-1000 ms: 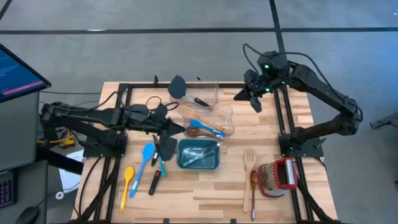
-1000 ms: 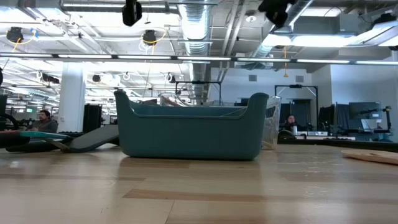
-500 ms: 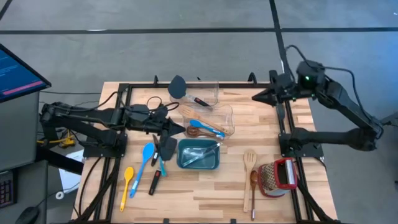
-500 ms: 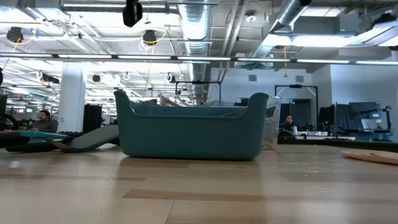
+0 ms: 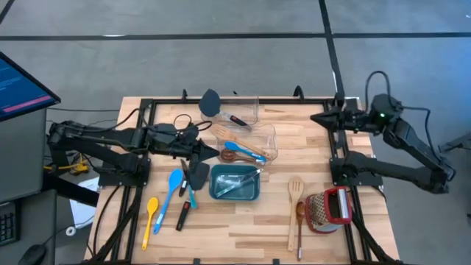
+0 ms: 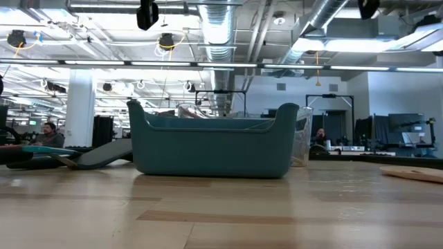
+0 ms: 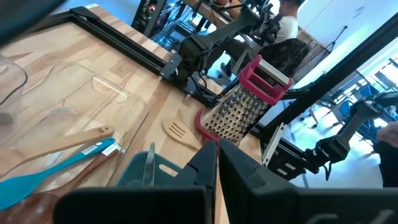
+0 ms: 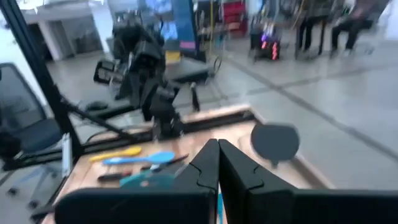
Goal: Pick & Place Kitchen Items
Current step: Put the blue table knife into the blue bin
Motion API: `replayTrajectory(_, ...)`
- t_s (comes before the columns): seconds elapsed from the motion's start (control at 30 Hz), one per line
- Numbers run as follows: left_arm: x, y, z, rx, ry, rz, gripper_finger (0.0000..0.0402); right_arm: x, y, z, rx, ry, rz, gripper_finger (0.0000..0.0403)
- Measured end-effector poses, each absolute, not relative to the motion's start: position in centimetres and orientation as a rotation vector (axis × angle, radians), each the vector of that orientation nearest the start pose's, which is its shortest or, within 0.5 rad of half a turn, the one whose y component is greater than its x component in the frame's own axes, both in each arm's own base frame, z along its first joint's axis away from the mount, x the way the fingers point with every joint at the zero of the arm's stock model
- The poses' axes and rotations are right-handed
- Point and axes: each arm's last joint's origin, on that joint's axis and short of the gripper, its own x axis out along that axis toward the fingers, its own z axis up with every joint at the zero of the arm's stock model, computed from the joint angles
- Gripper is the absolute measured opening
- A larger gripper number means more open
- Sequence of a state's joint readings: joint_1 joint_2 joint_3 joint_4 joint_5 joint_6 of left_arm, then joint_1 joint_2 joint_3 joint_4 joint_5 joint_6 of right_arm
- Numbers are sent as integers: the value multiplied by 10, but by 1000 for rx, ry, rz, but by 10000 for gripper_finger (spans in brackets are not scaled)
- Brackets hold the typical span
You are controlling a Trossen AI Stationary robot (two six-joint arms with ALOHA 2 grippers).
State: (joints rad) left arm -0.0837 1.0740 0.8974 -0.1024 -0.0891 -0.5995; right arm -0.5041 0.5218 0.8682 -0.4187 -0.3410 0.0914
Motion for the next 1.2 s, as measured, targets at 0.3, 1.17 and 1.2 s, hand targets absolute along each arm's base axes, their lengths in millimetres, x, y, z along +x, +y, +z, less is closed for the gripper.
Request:
replayTrajectory(0.3,238,-11,327,-639,186,268,2,64,-25,372,45,-84,-166,0)
replayTrajectory(1.17,328,-108,394,-842,-276,313,1,52,-18,373,106,-129,-160,0)
replayTrajectory(1.2,328,-112,393,-856,-256,320,1,52,-18,373,106,-129,-160,0)
